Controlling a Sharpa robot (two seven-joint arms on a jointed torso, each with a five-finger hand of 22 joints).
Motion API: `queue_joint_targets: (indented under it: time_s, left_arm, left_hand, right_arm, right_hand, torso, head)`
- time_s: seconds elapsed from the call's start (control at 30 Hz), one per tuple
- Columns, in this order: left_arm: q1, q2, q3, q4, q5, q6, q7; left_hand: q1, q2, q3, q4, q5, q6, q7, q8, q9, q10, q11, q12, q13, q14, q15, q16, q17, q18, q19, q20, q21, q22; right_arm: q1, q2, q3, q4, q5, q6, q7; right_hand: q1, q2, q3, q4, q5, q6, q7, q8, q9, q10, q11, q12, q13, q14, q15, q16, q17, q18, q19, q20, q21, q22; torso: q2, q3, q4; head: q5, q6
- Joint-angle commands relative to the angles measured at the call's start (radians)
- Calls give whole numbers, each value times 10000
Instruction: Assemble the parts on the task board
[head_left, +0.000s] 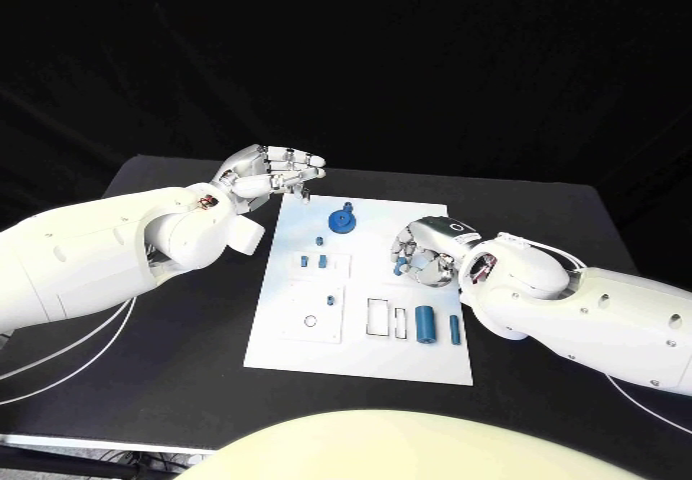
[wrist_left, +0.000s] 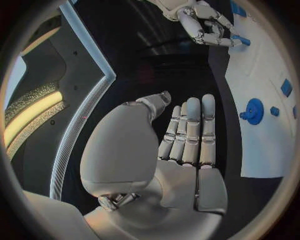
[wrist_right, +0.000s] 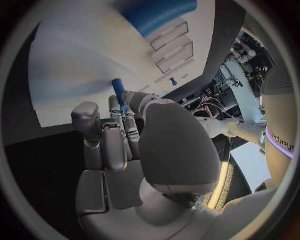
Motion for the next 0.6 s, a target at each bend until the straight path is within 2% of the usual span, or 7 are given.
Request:
queue_joint_targets:
  time_s: [0.03, 0.2, 0.37, 0.6]
  left_arm:
    - [3, 17, 6, -2, 51, 161, 47]
    - [3, 12, 6, -11, 51, 161, 41]
    - [3, 3, 6, -14, 52, 158, 30]
    - [3, 21, 6, -17, 52, 160, 29]
  left_hand:
    - [1, 111, -30, -2, 22, -88, -6, -54, -9, -78, 18, 59, -14, -64, 10, -65, -9, 145, 62, 18, -50, -9]
    - [4, 121, -40, 2, 22, -87, -7, -52, -11, -81, 18, 63, -15, -64, 9, -67, -13, 145, 70, 18, -63, -19]
    - [4, 121, -40, 2, 22, -87, -7, -52, -11, -81, 18, 63, -15, -64, 9, -67, -13, 145, 70, 18, -63, -19]
    - [4, 121, -40, 2, 22, -87, -7, -52, -11, -81, 18, 63, -15, -64, 9, -67, -13, 145, 70, 18, -63, -19]
  right_arm:
    - [45, -58, 18, 194, 677, -265, 21]
    - [203, -248, 49, 555, 1013, -192, -39]
    - [402, -497, 84, 1174, 1328, -98, -80]
    - [465, -357, 94, 1794, 1522, -32, -15]
  right_hand:
    - [0, 80, 9, -57, 57, 73, -16, 69, 60, 914, -899, 7, 9, 255, -84, 36, -8, -167, 36, -13, 17, 8]
    - [-9, 74, 24, -82, 57, 84, -21, 86, 82, 927, -905, 3, 20, 253, -91, 30, -25, -161, 25, -20, -5, -2]
    - [-10, 70, 27, -89, 57, 86, -22, 90, 86, 929, -907, 2, 23, 254, -93, 31, -22, -163, 28, -21, 1, 4]
    - [-15, 58, 36, -111, 56, 91, -24, 100, 100, 933, -909, -5, 29, 253, -97, 26, -33, -163, 28, -25, 2, 9]
  torso:
    - [-7, -12, 2]
    - [-6, -17, -1]
    - [-7, -22, -14]
    - [-7, 5, -15]
  head:
    - [11, 19]
    - [32, 36]
    - [64, 49]
    - [147, 34]
